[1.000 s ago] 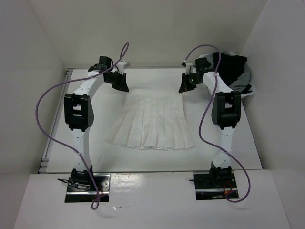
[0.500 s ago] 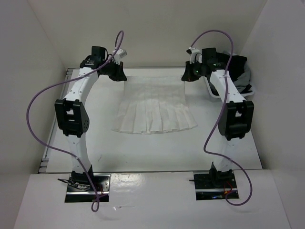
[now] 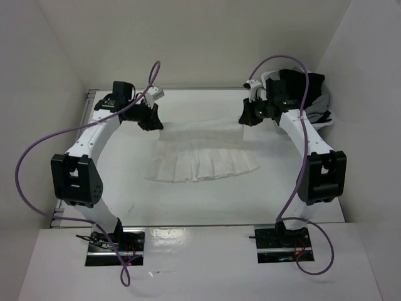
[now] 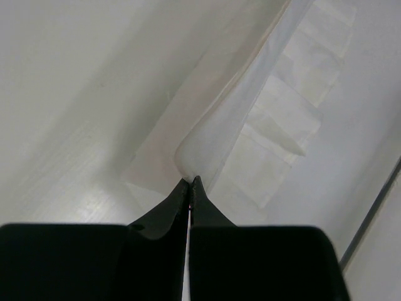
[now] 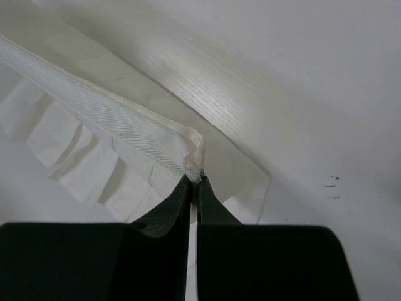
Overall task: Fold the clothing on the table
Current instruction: Fold the skirt
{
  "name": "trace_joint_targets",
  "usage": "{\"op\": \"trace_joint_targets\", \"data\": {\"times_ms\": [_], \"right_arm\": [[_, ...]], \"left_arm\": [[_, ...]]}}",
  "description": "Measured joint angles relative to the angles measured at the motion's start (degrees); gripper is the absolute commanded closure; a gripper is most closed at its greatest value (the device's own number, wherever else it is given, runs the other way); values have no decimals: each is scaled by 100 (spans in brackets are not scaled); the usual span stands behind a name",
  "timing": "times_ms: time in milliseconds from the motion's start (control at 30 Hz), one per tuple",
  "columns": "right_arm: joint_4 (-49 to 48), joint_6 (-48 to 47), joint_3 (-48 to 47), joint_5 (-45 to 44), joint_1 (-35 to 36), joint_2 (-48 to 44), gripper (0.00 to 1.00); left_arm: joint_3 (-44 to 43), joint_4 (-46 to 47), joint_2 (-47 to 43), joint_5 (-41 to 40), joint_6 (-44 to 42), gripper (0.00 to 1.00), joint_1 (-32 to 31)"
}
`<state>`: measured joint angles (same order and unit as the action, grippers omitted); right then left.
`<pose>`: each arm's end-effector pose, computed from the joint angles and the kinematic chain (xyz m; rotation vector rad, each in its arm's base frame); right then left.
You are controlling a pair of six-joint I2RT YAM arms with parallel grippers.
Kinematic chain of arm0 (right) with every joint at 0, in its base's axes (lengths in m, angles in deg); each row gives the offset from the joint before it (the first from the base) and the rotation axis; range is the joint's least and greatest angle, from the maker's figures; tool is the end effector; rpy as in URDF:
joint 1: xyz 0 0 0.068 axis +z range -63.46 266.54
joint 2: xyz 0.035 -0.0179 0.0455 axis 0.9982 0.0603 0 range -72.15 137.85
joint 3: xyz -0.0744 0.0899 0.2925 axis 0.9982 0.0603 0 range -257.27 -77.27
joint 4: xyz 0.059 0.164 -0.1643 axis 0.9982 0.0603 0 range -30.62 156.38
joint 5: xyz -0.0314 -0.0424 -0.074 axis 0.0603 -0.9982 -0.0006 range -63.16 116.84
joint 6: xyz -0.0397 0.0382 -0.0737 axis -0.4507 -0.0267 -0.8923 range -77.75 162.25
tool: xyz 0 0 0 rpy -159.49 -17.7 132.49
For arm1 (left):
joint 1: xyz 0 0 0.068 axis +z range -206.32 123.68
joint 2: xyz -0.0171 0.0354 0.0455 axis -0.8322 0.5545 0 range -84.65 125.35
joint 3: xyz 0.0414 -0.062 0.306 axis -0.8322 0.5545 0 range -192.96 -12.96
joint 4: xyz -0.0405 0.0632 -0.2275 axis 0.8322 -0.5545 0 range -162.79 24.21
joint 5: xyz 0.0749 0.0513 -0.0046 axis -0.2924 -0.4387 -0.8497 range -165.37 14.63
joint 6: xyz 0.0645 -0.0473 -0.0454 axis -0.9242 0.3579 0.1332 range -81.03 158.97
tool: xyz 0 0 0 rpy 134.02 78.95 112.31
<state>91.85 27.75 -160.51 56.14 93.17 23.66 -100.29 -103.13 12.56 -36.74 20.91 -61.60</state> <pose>0.3762 0.0843 0.3262 -0.6597 2.1935 0.5292 0.3748 -0.0865 0.3379 0.7569 2.1388 -0.6849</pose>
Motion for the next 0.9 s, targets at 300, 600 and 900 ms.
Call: {"op": "trace_joint_targets", "data": {"times_ms": [300, 600, 900], "right_arm": [[2, -66, 647, 22, 87, -216, 100], [2, -457, 765, -1016, -133, -450, 100], [17, -782, 859, -1362, -229, -496, 100]], "left_arm": [[1342, -50, -726, 192, -310, 100, -39], [1749, -776, -1244, -170, -850, 95, -2], [2090, -1080, -1272, -295, -1001, 95, -516]]}}
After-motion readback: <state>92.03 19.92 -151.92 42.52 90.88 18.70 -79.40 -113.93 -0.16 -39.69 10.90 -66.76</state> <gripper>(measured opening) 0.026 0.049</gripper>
